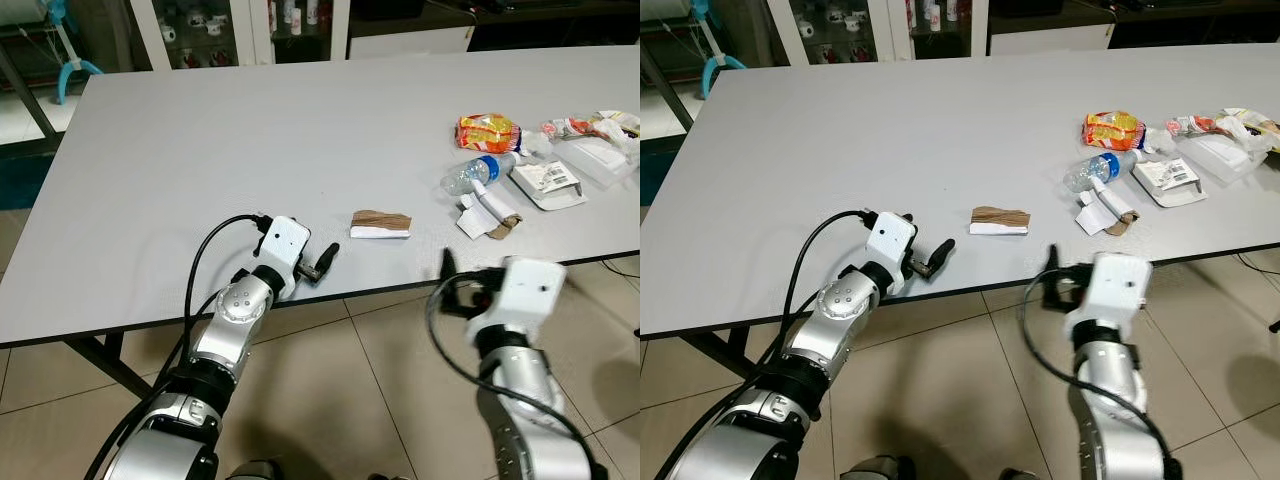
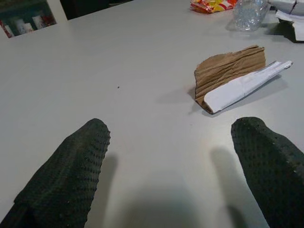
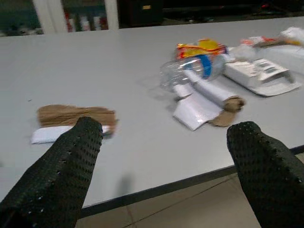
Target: Picking trash to rubbish bin
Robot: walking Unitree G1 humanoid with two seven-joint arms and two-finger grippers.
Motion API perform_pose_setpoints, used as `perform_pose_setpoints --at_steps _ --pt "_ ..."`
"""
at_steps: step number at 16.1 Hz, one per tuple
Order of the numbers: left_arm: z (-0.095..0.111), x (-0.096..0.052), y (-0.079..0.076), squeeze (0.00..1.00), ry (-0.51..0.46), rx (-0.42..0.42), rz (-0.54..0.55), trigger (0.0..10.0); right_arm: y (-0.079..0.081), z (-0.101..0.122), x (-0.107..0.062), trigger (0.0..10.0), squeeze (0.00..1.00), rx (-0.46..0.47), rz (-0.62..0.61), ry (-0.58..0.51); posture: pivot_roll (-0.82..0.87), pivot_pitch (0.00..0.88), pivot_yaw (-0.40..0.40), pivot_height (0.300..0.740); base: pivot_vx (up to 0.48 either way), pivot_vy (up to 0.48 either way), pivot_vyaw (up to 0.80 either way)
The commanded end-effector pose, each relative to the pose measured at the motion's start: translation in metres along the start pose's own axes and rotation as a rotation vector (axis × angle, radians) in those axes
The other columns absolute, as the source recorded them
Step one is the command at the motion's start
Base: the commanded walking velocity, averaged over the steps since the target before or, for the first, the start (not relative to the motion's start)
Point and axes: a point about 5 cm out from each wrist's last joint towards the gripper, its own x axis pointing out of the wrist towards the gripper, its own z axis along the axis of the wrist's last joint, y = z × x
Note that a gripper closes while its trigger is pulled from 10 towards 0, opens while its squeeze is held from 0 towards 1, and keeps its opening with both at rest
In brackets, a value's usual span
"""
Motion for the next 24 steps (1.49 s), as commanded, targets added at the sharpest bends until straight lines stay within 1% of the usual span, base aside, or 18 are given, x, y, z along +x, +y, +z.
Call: perform_pose_setpoints --at_steps 1,2,3,4,6,7,8,10,11,14,16,20,24 --pt "0.008 0.003 -0.002 0.00 -0.031 0.015 -0.023 10.0 0.003 0.004 -0.003 10.0 0.00 0.013 -0.015 -0.012 0.14 0.102 0.002 0.740 0.000 0.000 0.00" --pt "0.008 0.003 -0.002 0.00 -0.033 0.016 -0.023 10.0 0.003 0.004 -0.003 10.0 0.00 -0.003 -0.032 -0.015 0.14 0.101 0.001 0.740 0.000 0.000 0.00" --pt "0.008 0.003 -0.002 0.00 -0.033 0.014 -0.021 10.0 0.001 0.005 -0.003 10.0 0.00 0.008 -0.060 -0.021 0.14 0.101 -0.004 0.740 0.000 0.000 -0.74" --pt "0.007 0.002 -0.001 0.00 -0.032 0.013 -0.020 10.0 -0.004 0.007 -0.002 10.0 0.00 0.015 -0.092 -0.029 0.14 0.101 -0.004 0.740 0.000 0.000 -0.74" --pt "0.007 0.002 -0.002 0.00 -0.043 0.007 -0.029 10.0 -0.015 0.013 0.000 10.0 0.00 0.001 -0.147 -0.056 0.13 0.102 -0.010 0.740 0.000 0.000 -0.74" --pt "0.008 0.002 -0.002 0.00 -0.052 0.008 -0.031 10.0 -0.018 0.015 0.001 10.0 0.00 0.019 -0.160 -0.061 0.12 0.100 -0.008 0.740 0.000 0.000 -0.74" --pt "0.009 0.003 -0.003 0.00 -0.054 0.008 -0.030 10.0 -0.019 0.017 0.000 10.0 0.00 0.009 -0.164 -0.067 0.12 0.099 -0.006 0.740 0.000 0.000 -0.74" --pt "0.010 0.004 -0.004 0.00 -0.053 0.008 -0.032 10.0 -0.018 0.016 -0.001 10.0 0.00 -0.004 -0.163 -0.069 0.12 0.098 -0.003 0.740 0.000 0.000 -0.74" --pt "0.011 0.007 -0.006 0.00 -0.054 0.009 -0.037 10.0 -0.015 0.015 -0.002 10.0 0.00 -0.024 -0.150 -0.070 0.11 0.096 0.002 0.740 0.000 0.000 -0.74" --pt "0.014 0.009 -0.004 0.00 -0.058 0.016 -0.033 10.0 -0.011 0.015 -0.003 10.0 0.00 -0.021 -0.146 -0.069 0.10 0.094 0.005 0.740 0.000 0.000 -0.74" --pt "0.015 0.010 -0.002 0.00 -0.058 0.019 -0.023 10.0 -0.011 0.015 -0.004 10.0 0.00 -0.015 -0.148 -0.069 0.10 0.095 0.005 0.740 0.000 0.000 -0.74" --pt "0.019 0.011 0.008 0.00 -0.065 0.040 0.004 10.0 -0.012 0.016 -0.007 10.0 0.00 -0.022 -0.145 -0.079 0.10 0.101 -0.003 0.740 0.000 0.000 0.00" --pt "0.025 0.013 0.011 0.00 -0.086 0.041 -0.011 10.0 -0.005 0.021 -0.005 10.0 0.00 -0.054 -0.126 -0.107 0.10 0.102 0.005 0.740 0.220 0.000 0.00"
